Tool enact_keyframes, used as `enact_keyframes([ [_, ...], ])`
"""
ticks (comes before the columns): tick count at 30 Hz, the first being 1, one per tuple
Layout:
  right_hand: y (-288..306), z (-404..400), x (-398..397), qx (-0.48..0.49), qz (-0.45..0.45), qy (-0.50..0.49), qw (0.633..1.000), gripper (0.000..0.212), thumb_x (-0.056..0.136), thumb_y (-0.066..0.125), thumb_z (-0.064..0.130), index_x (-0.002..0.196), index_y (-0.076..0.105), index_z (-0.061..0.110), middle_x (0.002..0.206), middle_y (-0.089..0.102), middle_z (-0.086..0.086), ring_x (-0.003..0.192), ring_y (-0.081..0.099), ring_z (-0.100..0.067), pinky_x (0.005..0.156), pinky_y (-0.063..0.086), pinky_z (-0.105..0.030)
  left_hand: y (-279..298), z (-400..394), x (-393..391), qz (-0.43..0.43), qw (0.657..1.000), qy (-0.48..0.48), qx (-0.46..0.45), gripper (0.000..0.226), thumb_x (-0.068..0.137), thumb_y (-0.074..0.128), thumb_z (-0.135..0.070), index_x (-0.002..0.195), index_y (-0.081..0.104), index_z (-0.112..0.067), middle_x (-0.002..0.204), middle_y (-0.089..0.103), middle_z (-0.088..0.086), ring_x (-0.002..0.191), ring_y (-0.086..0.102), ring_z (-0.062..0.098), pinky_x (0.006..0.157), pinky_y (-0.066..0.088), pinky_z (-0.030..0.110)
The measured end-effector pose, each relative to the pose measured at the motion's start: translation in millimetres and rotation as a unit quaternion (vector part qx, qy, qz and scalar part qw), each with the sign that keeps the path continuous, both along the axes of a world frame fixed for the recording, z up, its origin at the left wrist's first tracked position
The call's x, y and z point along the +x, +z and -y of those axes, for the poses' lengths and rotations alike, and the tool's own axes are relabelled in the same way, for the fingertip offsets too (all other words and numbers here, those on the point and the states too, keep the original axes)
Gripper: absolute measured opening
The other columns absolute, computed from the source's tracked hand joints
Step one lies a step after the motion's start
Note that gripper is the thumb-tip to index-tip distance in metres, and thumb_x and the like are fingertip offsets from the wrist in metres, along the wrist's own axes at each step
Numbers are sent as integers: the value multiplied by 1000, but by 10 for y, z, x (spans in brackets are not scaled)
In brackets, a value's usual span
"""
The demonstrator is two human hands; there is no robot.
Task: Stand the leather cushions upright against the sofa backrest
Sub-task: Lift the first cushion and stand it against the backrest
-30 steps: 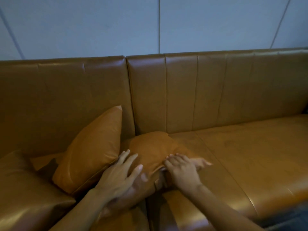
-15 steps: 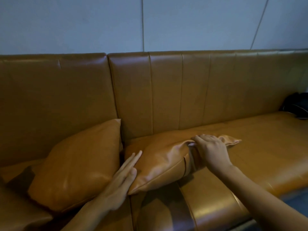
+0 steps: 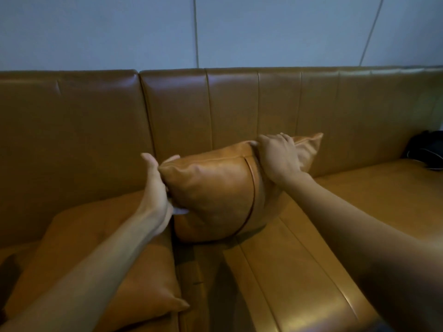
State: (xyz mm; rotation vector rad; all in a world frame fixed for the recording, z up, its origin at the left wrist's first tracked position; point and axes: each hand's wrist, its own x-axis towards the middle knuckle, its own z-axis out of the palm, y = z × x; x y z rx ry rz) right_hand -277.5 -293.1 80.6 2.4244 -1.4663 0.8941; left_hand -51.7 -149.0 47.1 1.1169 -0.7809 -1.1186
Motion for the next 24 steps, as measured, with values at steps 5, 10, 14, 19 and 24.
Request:
enact_keyframes([
  [5,-154,252,424,-43,108,2,993,54,104,23,45,123,67,19,135,63,-8,137,42,-24,119,11,-48,-198,305,103,50,997,30,-56,84,80,7,-86,148,35,-44,150,46,-10,137,42,21,103,29,57],
  [10,-514,340,634,-91,90,28,991,58,102,21,53,150,42,26,160,33,-12,151,15,-25,120,-1,-50,-474,652,177,221,969,92,-54,118,61,52,-92,152,-9,-47,164,13,-11,146,24,20,116,27,51],
  [14,-968,431,571,-82,106,8,991,66,99,29,62,157,15,34,167,4,-13,152,-4,-28,118,-2,-58,-775,913,304,324,941,97,11,131,55,67,-86,148,-17,-50,165,2,-12,148,18,26,116,25,56],
  [19,-1857,519,434,85,98,-18,991,94,82,35,85,153,-12,46,165,-15,-13,151,-9,-36,115,11,-68,-1364,1087,436,353,930,62,81,141,52,80,-67,148,-21,-48,165,0,-4,145,23,29,109,33,48],
  [24,-2463,531,535,136,160,-33,977,111,72,42,91,152,-20,44,165,-18,-12,150,-15,-36,112,12,-72,-1773,1208,421,387,915,89,77,148,52,94,-47,133,-29,-62,164,5,1,143,28,30,109,34,48],
])
